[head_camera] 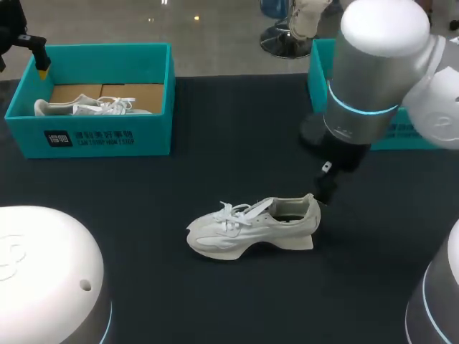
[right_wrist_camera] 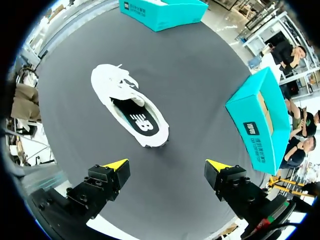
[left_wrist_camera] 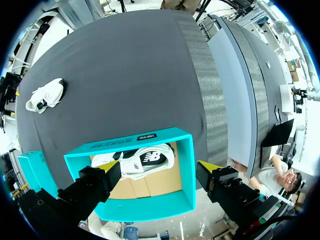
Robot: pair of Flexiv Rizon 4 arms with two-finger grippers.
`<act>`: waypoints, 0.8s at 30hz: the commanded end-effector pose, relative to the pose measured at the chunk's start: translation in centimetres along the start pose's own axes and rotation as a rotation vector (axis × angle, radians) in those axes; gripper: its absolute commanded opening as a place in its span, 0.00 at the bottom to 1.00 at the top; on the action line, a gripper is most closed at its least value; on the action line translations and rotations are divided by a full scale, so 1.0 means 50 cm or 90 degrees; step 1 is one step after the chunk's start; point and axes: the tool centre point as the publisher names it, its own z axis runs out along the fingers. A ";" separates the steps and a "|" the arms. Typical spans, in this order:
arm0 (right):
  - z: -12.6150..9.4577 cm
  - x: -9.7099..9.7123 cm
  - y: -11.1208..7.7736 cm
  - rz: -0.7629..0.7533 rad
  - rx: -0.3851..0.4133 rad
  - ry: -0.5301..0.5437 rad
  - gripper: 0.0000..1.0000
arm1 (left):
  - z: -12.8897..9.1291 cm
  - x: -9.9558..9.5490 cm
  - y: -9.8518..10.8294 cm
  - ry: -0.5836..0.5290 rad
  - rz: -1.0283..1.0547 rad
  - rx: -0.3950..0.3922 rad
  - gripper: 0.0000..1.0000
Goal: Take the shoe out of the shoebox, open the shoe tongue, remove and reinsert the insole, then place the shoe into the shoebox
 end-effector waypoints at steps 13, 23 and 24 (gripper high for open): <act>0.006 -0.046 -0.062 -0.334 -0.203 0.169 1.00 | 0.000 0.000 -0.002 0.001 0.000 -0.001 1.00; 0.006 -0.046 -0.062 -0.334 -0.203 0.169 1.00 | 0.000 0.000 -0.002 0.001 0.000 -0.001 1.00; 0.006 -0.046 -0.062 -0.334 -0.203 0.169 1.00 | 0.000 0.000 -0.002 0.001 0.000 -0.001 1.00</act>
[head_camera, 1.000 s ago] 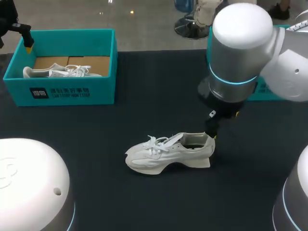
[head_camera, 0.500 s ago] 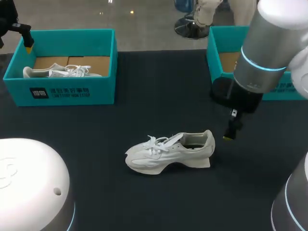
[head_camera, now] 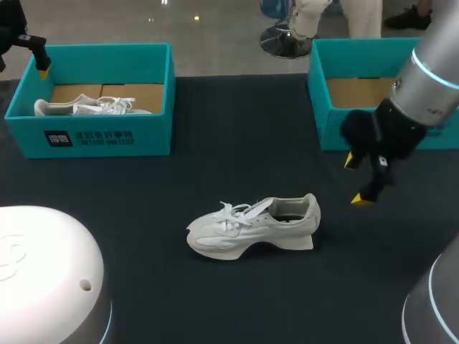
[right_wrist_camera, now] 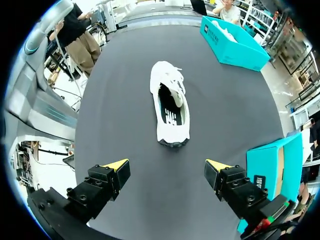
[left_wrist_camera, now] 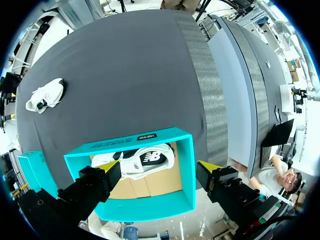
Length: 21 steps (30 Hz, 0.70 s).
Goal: Take the shoe out of the shoebox, open the shoe tongue, remove and reinsert the insole, then place the shoe into the shoebox
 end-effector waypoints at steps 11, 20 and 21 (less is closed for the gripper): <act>0.011 -0.001 -0.050 -0.017 -0.165 -0.010 1.00 | 0.000 0.001 -0.002 0.001 0.000 -0.001 1.00; 0.077 -0.009 -0.091 0.011 -0.309 -0.002 1.00 | 0.000 0.001 -0.002 0.001 0.000 -0.001 1.00; 0.082 -0.009 -0.092 0.012 -0.321 -0.004 1.00 | 0.000 0.001 -0.002 0.001 0.000 -0.001 1.00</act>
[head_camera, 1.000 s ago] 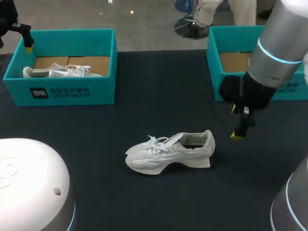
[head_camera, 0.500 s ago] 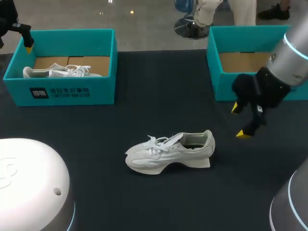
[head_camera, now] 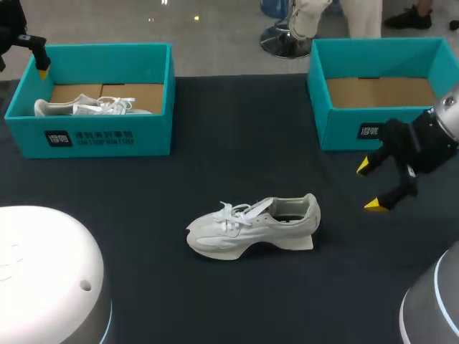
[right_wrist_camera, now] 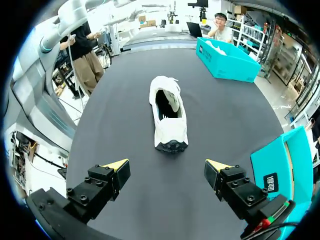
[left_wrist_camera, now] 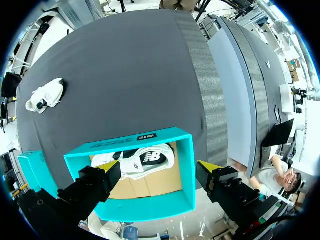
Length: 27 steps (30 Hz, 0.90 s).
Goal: Take the shoe out of the shoebox, open the shoe tongue, remove and reinsert the insole, then place the shoe into the shoebox
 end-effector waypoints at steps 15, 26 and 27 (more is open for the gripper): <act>0.064 0.000 -0.033 0.011 -0.185 -0.010 1.00 | 0.000 0.000 -0.002 0.001 0.000 -0.001 1.00; 0.113 0.000 -0.058 -0.006 -0.216 -0.008 1.00 | 0.000 0.000 -0.002 0.001 0.000 -0.001 1.00; 0.117 0.000 -0.060 -0.007 -0.217 -0.008 1.00 | 0.000 0.000 -0.002 0.001 0.000 -0.001 1.00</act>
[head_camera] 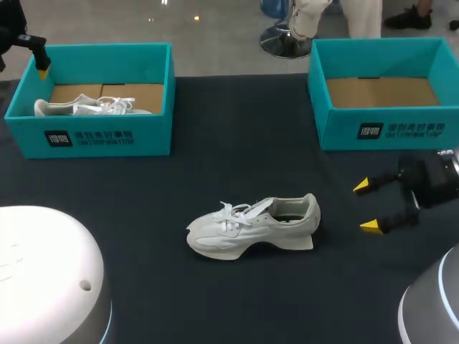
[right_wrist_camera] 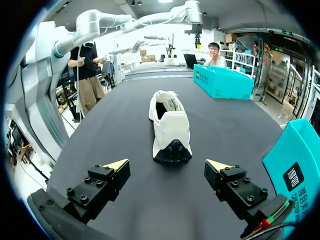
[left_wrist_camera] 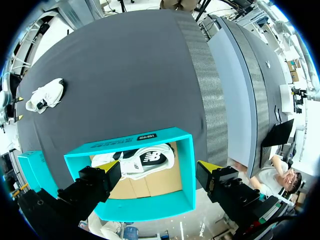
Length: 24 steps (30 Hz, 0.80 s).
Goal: Take the shoe out of the shoebox, open the shoe tongue, remove and reinsert the insole, then place the shoe into the shoebox
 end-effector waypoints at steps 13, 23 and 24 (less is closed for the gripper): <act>0.036 -0.006 -0.006 -0.055 -0.060 0.021 1.00 | 0.000 0.001 -0.002 0.001 0.000 -0.001 1.00; 0.036 -0.009 0.000 -0.032 -0.013 0.029 1.00 | 0.000 0.001 -0.002 0.001 0.000 -0.001 1.00; 0.036 -0.009 0.000 -0.032 -0.013 0.029 1.00 | 0.000 0.001 -0.002 0.001 0.000 -0.001 1.00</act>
